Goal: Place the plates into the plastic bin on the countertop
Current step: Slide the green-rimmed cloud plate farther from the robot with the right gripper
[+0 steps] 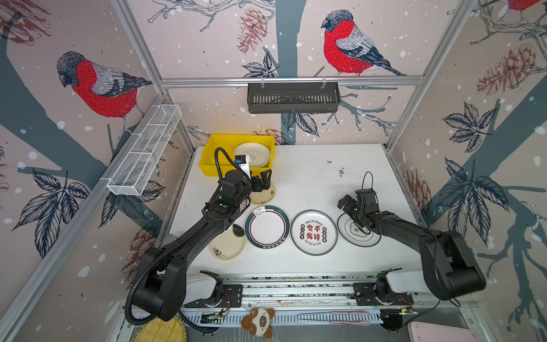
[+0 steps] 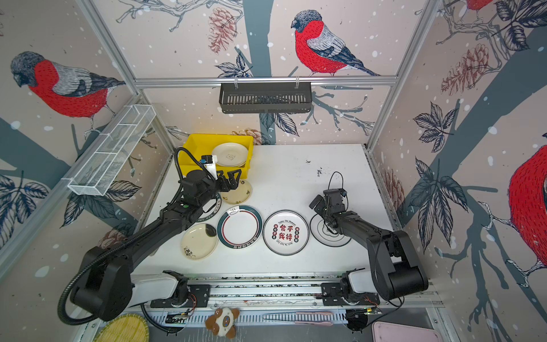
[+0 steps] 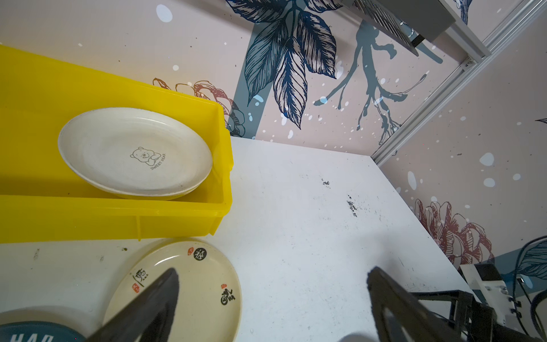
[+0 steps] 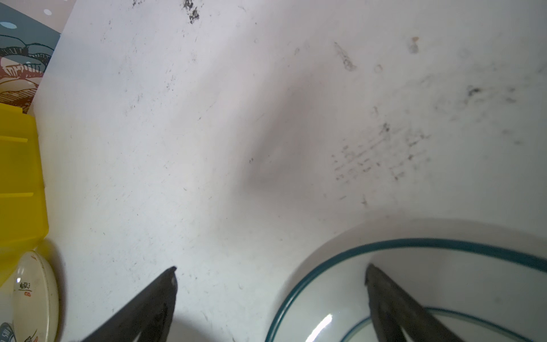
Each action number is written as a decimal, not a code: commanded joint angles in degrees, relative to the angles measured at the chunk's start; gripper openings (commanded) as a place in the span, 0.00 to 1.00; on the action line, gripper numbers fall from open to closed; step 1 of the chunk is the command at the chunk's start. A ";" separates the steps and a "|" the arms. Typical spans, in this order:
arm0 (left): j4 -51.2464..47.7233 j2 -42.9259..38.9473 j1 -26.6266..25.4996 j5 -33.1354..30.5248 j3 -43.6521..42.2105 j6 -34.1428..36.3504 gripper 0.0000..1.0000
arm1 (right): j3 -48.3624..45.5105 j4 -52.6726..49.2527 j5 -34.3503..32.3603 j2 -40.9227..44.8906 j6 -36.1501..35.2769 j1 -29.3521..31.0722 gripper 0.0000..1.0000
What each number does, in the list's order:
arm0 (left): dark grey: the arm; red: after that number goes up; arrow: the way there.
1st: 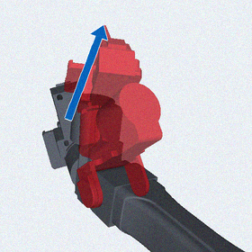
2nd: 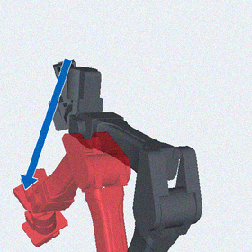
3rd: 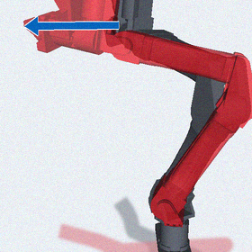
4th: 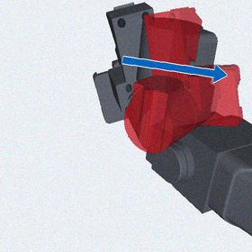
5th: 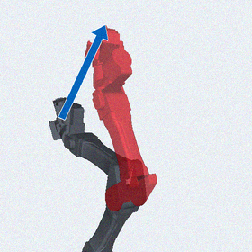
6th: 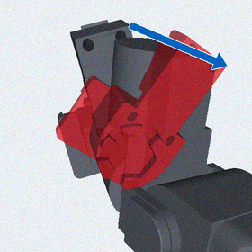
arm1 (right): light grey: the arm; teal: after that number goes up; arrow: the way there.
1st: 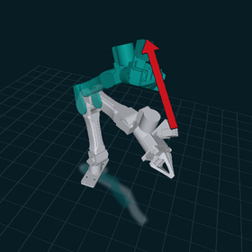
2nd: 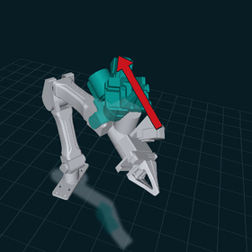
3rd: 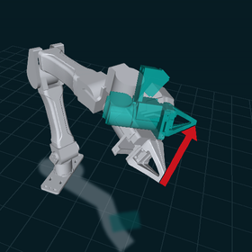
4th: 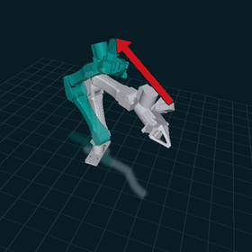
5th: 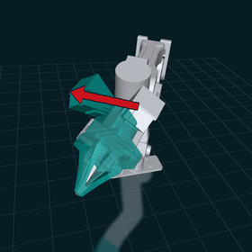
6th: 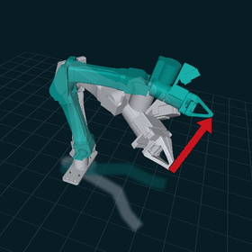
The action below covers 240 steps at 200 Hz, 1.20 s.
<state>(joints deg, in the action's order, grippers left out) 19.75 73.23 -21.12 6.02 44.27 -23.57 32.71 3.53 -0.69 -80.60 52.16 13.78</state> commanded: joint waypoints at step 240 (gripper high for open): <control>-1.61 -2.00 -1.89 -1.34 0.03 0.69 0.98 | 26.85 -3.44 5.08 -15.56 -11.51 -1.18 1.00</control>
<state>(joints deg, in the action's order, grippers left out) 16.08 71.18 -22.68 5.37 44.34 -23.53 59.53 3.84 6.70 -99.35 42.89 13.32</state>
